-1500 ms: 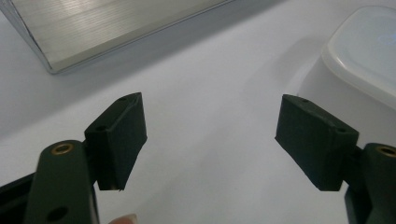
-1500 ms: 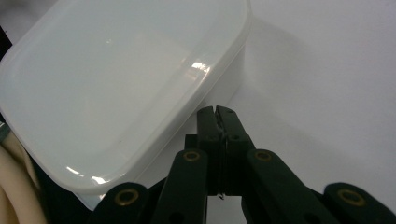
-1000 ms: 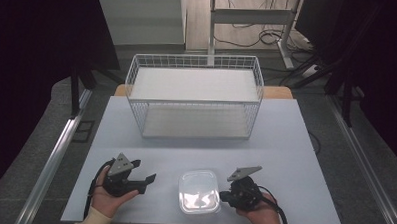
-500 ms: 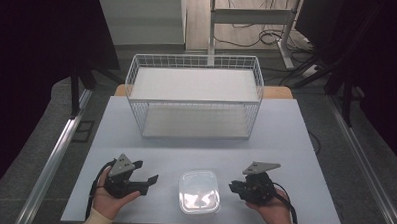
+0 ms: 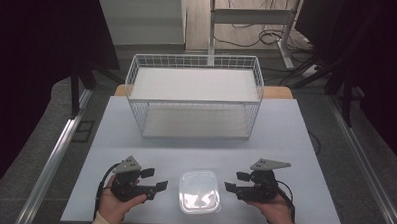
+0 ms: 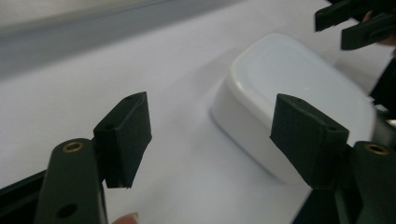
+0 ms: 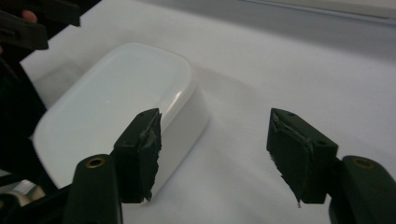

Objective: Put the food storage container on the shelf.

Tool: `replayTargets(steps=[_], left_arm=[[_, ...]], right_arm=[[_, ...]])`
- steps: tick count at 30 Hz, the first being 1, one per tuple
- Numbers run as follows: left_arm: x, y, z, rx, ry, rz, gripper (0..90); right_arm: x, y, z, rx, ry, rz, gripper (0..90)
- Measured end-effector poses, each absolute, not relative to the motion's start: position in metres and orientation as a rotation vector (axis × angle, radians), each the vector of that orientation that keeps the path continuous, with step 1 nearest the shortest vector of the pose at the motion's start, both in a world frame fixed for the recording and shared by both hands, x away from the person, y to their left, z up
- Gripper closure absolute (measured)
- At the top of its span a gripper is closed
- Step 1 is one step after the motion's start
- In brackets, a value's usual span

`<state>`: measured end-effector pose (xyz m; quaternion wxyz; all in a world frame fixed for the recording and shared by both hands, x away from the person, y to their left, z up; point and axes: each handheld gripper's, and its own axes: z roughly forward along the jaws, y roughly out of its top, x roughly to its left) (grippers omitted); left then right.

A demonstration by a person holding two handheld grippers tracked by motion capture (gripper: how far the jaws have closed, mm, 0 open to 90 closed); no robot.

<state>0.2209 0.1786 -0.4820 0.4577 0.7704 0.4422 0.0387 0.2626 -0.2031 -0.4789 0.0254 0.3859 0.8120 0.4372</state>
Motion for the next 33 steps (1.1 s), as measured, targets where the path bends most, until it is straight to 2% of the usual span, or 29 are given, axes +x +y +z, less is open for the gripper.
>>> replayTargets(steps=[6,14,22,33], left_arm=[[0.222,0.171,-0.486,1.891,1.074,-0.016,29.9],[0.228,0.166,-0.497,1.798,1.122,-0.211,31.5],[0.23,0.158,-0.505,1.737,1.152,-0.294,33.4],[0.235,0.15,-0.519,1.677,1.187,-0.415,40.7]], right_arm=[[0.263,-0.201,-0.479,1.239,2.524,1.426,35.0],[0.259,-0.185,-0.483,1.242,2.555,1.393,38.1],[0.258,-0.175,-0.487,1.251,2.586,1.414,42.7],[0.261,-0.168,-0.494,1.333,2.628,1.441,46.6]])
